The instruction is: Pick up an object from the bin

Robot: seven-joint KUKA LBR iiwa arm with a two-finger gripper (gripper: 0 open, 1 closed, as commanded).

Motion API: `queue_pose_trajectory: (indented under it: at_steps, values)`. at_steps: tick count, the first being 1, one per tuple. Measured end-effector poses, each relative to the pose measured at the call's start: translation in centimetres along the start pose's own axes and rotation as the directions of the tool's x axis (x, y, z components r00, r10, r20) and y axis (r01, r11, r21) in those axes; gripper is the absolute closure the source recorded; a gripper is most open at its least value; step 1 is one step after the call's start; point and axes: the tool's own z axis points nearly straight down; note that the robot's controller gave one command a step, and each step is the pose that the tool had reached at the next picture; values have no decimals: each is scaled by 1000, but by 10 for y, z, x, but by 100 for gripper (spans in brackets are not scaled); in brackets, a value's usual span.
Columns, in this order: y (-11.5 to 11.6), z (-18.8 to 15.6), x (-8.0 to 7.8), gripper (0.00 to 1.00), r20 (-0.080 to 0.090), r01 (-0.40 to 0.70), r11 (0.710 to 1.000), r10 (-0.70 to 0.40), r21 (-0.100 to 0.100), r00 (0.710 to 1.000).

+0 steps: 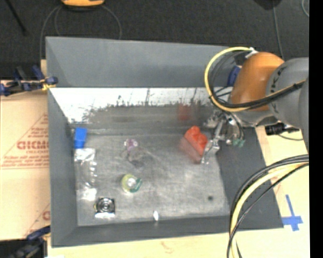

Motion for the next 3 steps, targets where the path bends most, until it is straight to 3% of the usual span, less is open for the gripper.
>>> queue_pose_trajectory:
  at_steps: [1,2,3]
  values:
    - [26,10,12,0,-2,-15,1000,15,3,1000]
    - [25,7,10,100,6,-11,1000,11,4,1000]
    - [16,-139,0,100,-4,-13,1000,13,0,1000]
